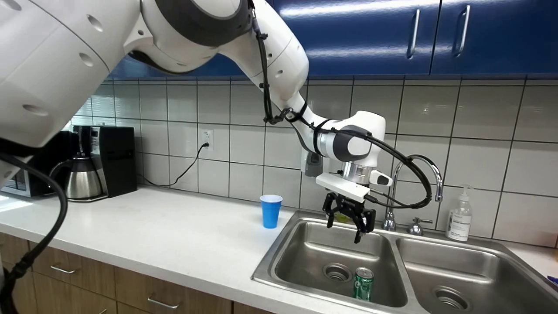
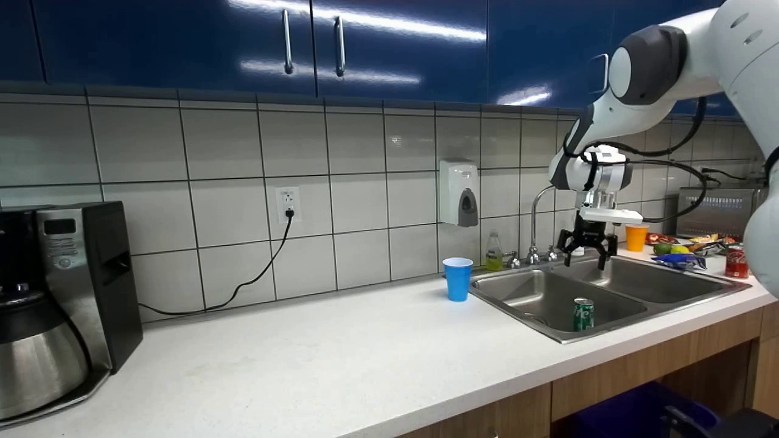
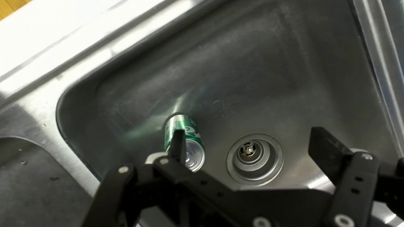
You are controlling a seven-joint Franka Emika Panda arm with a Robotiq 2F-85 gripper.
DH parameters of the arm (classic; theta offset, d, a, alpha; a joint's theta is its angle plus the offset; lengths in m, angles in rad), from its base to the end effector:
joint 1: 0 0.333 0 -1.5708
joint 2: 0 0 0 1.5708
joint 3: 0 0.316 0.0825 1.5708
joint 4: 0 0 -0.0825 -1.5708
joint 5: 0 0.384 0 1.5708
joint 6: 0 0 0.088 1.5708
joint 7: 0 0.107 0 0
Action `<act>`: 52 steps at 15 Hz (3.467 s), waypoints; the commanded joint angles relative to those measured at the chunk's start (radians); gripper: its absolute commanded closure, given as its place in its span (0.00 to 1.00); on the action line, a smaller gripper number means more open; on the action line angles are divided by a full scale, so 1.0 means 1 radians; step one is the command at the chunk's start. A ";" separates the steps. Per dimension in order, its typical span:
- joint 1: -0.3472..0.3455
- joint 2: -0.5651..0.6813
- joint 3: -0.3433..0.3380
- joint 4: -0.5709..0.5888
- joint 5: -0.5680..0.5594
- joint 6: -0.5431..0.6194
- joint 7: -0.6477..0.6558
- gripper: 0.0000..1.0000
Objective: Remove the soda can from the sink and place it on the counter top
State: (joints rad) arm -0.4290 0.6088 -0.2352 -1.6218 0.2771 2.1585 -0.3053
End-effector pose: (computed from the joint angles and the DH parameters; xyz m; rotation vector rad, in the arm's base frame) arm 0.5573 -0.3970 0.2710 -2.9498 0.7244 0.0019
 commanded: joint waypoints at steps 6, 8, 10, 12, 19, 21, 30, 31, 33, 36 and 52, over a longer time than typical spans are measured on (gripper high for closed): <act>-0.076 0.153 0.043 0.182 -0.016 0.002 0.009 0.00; -0.081 0.178 0.046 0.207 -0.022 0.009 0.009 0.00; -0.084 0.206 0.047 0.229 -0.027 0.018 0.013 0.00; -0.083 0.231 0.048 0.246 -0.033 0.032 0.013 0.00; -0.084 0.324 0.058 0.300 -0.046 0.087 0.022 0.00; -0.086 0.346 0.058 0.318 -0.050 0.096 0.024 0.00; -0.103 0.427 0.057 0.390 -0.072 0.104 0.032 0.00; -0.104 0.435 0.058 0.397 -0.074 0.102 0.033 0.00; -0.106 0.447 0.058 0.408 -0.078 0.101 0.035 0.00; -0.108 0.462 0.058 0.426 -0.081 0.102 0.039 0.00; -0.089 0.540 0.028 0.507 -0.067 0.094 0.038 0.32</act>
State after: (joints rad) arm -0.5142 1.1293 -0.2050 -1.1548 0.2090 2.2625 -0.2794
